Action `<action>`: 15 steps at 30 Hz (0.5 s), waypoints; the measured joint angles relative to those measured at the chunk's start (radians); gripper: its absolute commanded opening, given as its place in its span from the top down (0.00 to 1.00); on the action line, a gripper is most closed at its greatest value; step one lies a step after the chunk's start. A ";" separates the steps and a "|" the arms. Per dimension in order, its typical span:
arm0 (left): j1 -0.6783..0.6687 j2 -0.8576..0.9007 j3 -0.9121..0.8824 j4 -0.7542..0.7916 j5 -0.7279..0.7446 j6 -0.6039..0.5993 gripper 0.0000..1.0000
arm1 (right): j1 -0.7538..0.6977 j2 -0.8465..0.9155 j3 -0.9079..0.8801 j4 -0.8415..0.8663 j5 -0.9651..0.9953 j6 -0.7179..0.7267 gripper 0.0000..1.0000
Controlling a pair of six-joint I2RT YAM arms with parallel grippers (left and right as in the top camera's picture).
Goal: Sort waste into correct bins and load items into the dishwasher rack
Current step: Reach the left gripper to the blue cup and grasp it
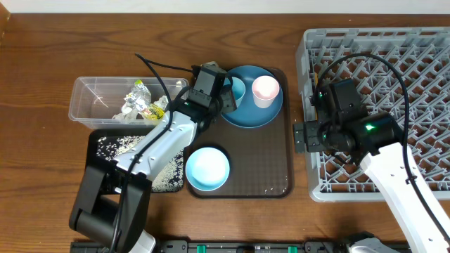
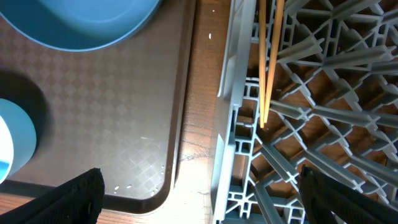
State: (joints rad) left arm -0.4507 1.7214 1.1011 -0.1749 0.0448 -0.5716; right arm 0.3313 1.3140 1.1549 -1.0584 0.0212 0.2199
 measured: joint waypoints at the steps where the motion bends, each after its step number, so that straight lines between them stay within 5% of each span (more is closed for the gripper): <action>1: 0.000 0.000 0.000 0.000 -0.008 0.000 0.43 | 0.000 0.000 0.000 0.000 0.000 0.000 0.01; 15: 0.000 0.040 0.000 0.024 -0.034 0.000 0.54 | 0.000 0.000 0.000 0.000 -0.002 0.000 0.01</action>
State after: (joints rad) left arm -0.4507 1.7618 1.1011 -0.1505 0.0113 -0.5716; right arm 0.3313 1.3140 1.1549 -1.0588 0.0189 0.2199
